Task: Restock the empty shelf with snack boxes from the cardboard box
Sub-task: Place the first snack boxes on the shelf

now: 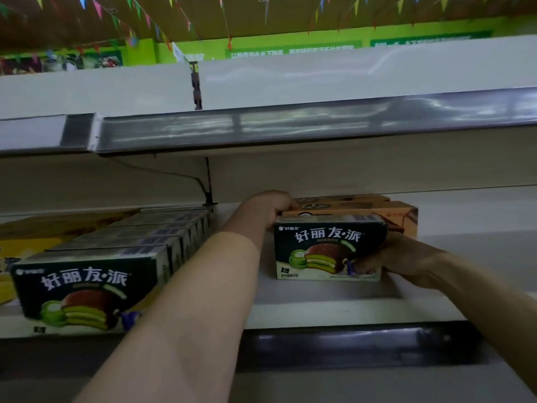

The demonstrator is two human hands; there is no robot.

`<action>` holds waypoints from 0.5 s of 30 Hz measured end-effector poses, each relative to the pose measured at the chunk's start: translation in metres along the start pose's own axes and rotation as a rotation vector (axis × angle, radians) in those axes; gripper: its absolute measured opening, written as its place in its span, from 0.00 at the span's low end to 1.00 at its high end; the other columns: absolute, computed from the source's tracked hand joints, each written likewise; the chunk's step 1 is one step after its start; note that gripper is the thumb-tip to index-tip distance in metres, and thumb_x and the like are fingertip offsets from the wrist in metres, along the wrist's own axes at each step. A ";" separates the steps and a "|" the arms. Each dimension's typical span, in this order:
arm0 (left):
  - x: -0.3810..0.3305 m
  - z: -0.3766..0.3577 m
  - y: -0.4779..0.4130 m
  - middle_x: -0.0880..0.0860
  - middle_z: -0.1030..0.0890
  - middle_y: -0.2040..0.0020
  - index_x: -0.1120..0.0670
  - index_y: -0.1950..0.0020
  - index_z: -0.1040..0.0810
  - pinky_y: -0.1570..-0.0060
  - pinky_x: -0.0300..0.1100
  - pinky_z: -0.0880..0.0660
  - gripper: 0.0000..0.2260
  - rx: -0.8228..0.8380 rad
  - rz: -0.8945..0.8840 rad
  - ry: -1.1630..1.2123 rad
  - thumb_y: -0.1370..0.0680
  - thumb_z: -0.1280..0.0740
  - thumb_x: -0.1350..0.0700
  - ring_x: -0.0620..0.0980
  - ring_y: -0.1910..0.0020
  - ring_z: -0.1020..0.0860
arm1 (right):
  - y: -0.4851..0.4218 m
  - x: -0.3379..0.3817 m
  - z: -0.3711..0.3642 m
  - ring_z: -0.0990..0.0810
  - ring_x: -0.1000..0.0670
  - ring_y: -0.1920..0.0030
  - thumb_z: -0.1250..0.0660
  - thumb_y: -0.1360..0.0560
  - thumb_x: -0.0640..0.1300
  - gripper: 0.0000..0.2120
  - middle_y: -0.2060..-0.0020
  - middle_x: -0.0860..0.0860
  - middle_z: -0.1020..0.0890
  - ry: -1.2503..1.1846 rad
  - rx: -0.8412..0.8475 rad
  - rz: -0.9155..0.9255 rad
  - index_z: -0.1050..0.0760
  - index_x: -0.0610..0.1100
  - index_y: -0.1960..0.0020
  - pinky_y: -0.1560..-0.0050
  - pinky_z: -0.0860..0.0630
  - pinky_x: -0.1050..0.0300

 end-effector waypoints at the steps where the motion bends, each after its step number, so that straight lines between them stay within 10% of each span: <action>1: -0.002 -0.006 0.000 0.57 0.22 0.63 0.60 0.57 0.25 0.62 0.44 0.25 0.08 0.013 -0.001 -0.001 0.20 0.37 0.58 0.52 0.66 0.24 | 0.001 -0.002 0.005 0.23 0.43 0.41 0.30 0.36 0.23 0.24 0.46 0.43 0.19 0.005 -0.007 -0.007 0.24 0.44 0.46 0.32 0.32 0.42; 15: -0.012 -0.032 0.019 0.56 0.20 0.57 0.55 0.48 0.24 0.57 0.45 0.26 0.14 0.124 -0.022 -0.170 0.22 0.34 0.44 0.53 0.60 0.22 | 0.011 -0.007 0.028 0.22 0.44 0.42 0.28 0.35 0.27 0.25 0.46 0.44 0.18 0.051 -0.006 -0.024 0.25 0.46 0.43 0.34 0.30 0.43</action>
Point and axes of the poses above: each hand's wrist, its own y-axis away from the middle knuckle, its own z-axis out of the back of the hand, x = y × z, the point moved 8 cm from there along -y, towards the middle knuckle
